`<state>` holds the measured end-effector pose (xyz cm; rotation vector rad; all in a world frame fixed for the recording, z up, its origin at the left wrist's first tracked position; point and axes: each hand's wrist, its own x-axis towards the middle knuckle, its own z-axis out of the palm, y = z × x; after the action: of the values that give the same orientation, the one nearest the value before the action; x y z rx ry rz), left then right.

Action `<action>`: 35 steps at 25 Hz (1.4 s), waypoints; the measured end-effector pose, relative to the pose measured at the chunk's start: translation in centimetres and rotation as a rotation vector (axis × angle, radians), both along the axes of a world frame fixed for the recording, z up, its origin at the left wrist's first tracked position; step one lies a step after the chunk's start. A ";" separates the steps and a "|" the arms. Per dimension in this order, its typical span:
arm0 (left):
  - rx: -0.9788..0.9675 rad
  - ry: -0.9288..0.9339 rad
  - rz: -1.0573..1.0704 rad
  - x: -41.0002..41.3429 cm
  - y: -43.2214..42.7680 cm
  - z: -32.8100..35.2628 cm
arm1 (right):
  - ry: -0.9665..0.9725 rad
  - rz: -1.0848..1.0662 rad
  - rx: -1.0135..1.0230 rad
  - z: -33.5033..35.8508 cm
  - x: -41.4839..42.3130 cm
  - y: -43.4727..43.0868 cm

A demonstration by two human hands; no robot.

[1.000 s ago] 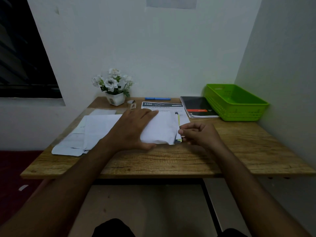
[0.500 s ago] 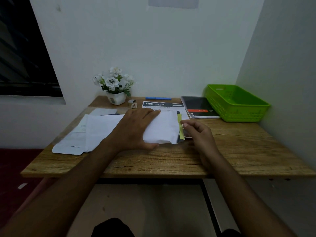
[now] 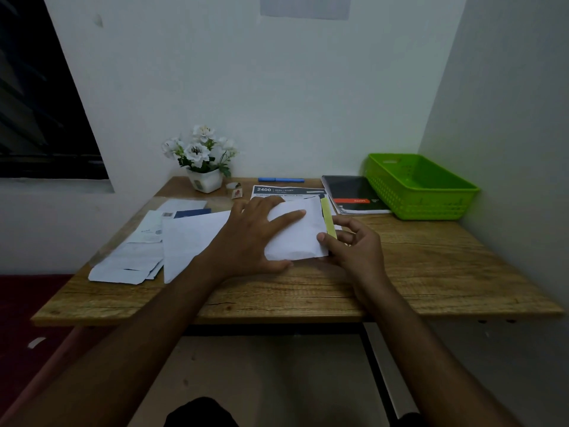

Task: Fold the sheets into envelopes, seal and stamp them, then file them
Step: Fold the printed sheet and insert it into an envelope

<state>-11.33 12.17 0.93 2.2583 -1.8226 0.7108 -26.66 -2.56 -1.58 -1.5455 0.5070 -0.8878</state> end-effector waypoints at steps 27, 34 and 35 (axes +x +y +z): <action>-0.059 -0.095 -0.057 -1.3 -0.2 1.0 | -0.141 0.059 0.191 0.3 -0.4 -0.4; -0.384 0.301 -0.048 -5.9 -0.7 0.7 | -0.387 -0.144 -0.209 0.8 0.0 0.5; -0.432 0.475 -0.091 -6.7 -0.8 0.7 | -0.423 -0.167 -0.340 0.8 0.1 0.7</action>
<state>-18.08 11.41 1.64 1.8502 -1.3806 0.4451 -26.60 -1.82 -0.80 -1.5689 0.1836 -1.4474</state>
